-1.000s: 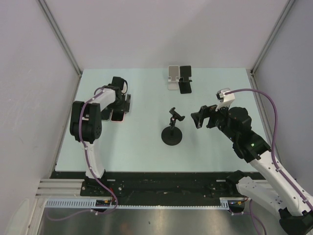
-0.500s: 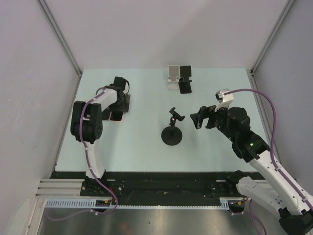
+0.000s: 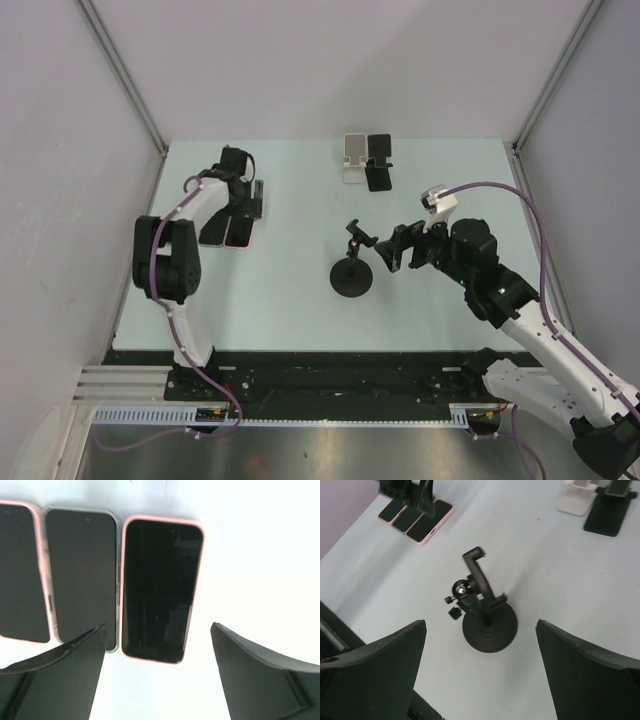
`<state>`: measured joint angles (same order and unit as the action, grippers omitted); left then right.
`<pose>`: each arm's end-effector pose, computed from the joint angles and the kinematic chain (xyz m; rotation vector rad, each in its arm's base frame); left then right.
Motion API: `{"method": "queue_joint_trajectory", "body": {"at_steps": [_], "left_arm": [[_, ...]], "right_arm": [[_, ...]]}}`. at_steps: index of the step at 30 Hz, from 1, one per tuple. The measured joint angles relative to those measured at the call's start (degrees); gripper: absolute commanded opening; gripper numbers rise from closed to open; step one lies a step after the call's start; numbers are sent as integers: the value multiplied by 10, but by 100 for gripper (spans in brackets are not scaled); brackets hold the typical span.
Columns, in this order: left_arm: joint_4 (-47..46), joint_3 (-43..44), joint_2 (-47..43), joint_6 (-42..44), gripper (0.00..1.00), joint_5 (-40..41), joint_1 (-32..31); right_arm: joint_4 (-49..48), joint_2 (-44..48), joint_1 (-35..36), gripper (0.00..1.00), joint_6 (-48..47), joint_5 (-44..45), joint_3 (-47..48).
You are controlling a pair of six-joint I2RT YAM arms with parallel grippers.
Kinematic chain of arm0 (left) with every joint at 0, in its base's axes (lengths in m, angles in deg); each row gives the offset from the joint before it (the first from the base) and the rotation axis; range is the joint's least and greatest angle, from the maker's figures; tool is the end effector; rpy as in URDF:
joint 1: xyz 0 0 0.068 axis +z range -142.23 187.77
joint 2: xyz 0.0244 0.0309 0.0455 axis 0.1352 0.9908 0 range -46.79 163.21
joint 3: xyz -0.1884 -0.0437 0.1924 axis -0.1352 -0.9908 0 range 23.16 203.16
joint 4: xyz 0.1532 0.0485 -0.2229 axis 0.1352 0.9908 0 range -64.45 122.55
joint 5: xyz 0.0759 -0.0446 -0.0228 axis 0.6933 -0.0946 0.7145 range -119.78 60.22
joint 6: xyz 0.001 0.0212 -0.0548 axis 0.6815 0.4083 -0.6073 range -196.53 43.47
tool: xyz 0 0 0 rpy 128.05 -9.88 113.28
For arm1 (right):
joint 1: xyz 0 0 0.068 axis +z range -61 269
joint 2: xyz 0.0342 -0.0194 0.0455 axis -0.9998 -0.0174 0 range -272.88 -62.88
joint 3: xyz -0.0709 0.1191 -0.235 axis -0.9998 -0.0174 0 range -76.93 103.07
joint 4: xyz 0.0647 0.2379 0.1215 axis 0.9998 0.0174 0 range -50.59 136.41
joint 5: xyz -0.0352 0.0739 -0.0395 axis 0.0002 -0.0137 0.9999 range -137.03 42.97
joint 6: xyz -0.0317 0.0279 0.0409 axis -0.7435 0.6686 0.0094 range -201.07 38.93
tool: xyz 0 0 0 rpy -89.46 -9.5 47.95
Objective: Remove the phone from the phone stand
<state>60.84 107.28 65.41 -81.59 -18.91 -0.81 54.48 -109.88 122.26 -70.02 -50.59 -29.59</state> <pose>0.4250 -0.0561 0.1854 0.0217 2.6540 0.1763 0.1754 0.1181 0.3384 -0.4038 1.8254 0.5972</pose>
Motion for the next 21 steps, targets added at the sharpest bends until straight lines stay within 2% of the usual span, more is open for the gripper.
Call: {"method": "queue_joint_trajectory", "body": {"at_steps": [4,11,18,21], "left_arm": [[-2,-5,-100,-11,97,-28,-1],[-30,-48,-328,-19,100,-48,-25],[-96,-255,-597,-20,100,-55,-48],[-118,-346,-684,-20,100,-51,-48]], "right_arm": [[-16,-28,42,96,-18,-9,-2],[-56,-109,128,93,-32,26,-4],[-93,-191,169,85,-11,104,-6],[-114,-221,175,82,12,131,-6]]}}
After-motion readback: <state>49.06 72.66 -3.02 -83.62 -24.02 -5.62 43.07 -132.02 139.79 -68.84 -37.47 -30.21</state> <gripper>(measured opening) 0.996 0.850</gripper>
